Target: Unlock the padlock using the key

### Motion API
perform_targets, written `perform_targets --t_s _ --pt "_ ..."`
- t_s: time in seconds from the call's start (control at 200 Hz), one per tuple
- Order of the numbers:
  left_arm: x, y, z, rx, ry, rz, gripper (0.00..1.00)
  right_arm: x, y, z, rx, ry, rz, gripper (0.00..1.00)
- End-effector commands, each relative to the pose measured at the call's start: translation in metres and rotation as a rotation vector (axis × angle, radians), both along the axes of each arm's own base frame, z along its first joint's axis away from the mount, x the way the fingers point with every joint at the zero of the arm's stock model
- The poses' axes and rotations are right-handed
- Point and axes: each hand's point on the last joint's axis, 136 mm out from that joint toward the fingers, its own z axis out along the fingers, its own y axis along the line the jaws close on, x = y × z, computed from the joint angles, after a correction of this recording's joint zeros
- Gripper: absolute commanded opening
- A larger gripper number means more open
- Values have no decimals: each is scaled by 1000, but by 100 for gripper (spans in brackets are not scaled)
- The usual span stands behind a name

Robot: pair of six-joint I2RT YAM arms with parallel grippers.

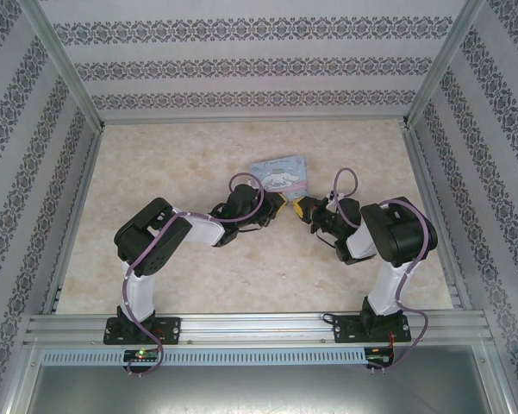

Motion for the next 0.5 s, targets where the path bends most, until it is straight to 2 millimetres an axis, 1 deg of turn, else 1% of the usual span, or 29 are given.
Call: perform_targets --t_s 0.0,0.155,0.205,0.365,0.495 --pt "-26 -33 29 -104 -52 -147 0 -7 20 27 21 -98 56 0" --pt "-24 -34 26 -97 -49 -146 0 -12 36 46 43 -140 82 0" --pt "-25 -35 24 -97 -45 -148 0 -11 38 49 46 -147 86 0" --pt "-26 -37 23 -93 -43 -152 0 -8 43 46 55 -132 98 0" --pt "-26 -37 21 -84 -42 -152 0 -11 52 56 70 -152 118 0"
